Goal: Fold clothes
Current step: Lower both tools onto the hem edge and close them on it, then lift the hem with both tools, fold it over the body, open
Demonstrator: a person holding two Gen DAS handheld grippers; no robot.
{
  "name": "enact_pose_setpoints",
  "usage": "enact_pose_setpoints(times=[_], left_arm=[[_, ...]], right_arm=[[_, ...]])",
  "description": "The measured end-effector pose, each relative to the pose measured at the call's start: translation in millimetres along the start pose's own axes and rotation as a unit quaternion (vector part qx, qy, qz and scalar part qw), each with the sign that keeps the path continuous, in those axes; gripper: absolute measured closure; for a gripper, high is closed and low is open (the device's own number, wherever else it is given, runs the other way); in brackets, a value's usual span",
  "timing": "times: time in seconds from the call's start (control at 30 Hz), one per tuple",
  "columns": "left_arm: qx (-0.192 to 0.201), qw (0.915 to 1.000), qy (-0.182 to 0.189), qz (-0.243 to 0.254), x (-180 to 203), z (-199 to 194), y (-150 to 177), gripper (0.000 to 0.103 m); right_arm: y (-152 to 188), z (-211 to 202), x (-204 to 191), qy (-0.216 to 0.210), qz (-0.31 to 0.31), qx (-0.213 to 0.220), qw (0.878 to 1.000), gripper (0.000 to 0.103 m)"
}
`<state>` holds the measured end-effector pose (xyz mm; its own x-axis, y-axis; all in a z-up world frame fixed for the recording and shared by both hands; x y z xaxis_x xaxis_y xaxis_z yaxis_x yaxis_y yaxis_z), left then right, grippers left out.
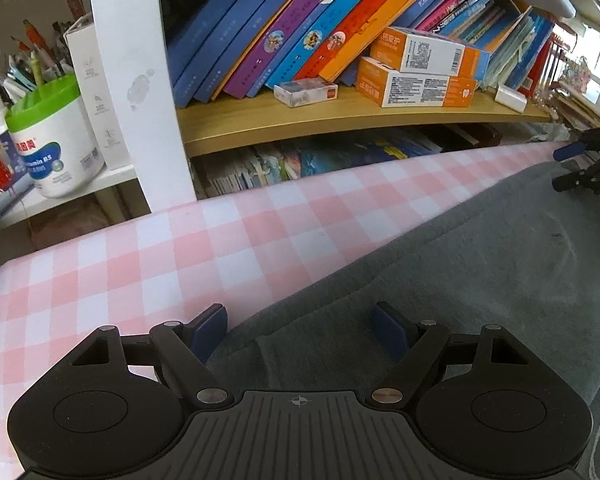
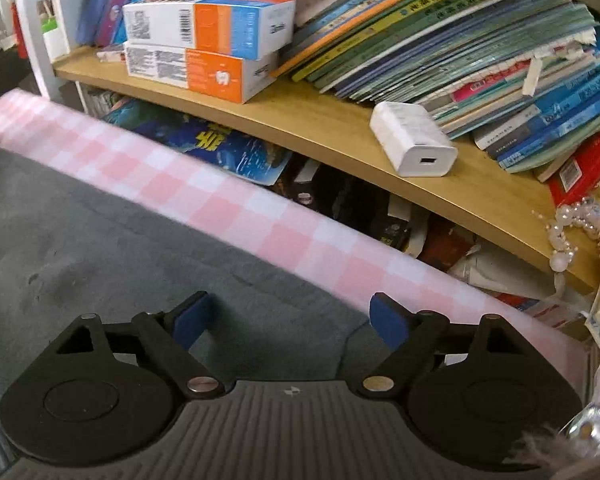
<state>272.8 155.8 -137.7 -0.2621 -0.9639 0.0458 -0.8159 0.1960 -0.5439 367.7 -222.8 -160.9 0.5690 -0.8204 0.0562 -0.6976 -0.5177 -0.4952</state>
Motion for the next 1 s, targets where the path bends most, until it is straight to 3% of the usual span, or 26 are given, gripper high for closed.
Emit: enact_pose_setpoints(times=[0.3,0.43,0.53,0.57,0.63,0.7,0.8,1.0], left_arm=[[0.006,0.9998,0.011,0.015,-0.3,3.8,-5.1,0.02],[0.005,0.9996,0.02,0.019,0.7,3.3,-4.8,0.025],[-0.002,0.9994,0.028,0.02,2.5,0.8,-4.9,0.036],[-0.004,0.9993,0.03,0.021,3.1,-0.1,-5.0,0.041],[-0.009,0.9991,0.036,0.022,4.4,-1.9,-5.1,0.061],[-0.015,0.9989,0.04,0.019,5.4,-3.9,-3.7,0.072],[-0.018,0.9987,0.045,0.017,6.6,-8.6,-0.1,0.088],[0.025,0.9991,0.024,0.026,21.1,-43.8,-0.6,0.092]], right_arm=[[-0.2,6.7,10.8,-0.036,0.029,-0.013,0.999,0.012],[0.5,4.7,9.4,-0.04,0.027,-0.01,0.999,0.016],[0.7,0.9,5.7,-0.049,0.019,-0.007,0.999,0.031],[1.2,-1.2,4.0,-0.054,0.015,-0.005,0.998,0.041],[2.4,-5.3,-0.1,-0.063,0.007,-0.003,0.998,0.056],[3.8,-8.4,-5.6,-0.072,0.002,-0.005,0.997,0.075],[6.3,-13.4,-15.4,-0.069,-0.01,-0.007,0.998,0.083],[11.7,-38.0,-28.0,-0.034,-0.027,0.022,0.999,0.087]])
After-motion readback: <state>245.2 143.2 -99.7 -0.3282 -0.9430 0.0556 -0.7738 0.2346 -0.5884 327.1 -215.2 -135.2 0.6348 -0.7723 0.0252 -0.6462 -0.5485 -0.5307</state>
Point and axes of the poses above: each gripper's, at about its wrist camera, not at the fingertips, and z roughly the way its jaws point, x to its right, y to its underside, the point moved 8 cm from there along z, roughly the way its jaws point, and after that the axes turned 7 degrees about -x, right-handed, at the moved point
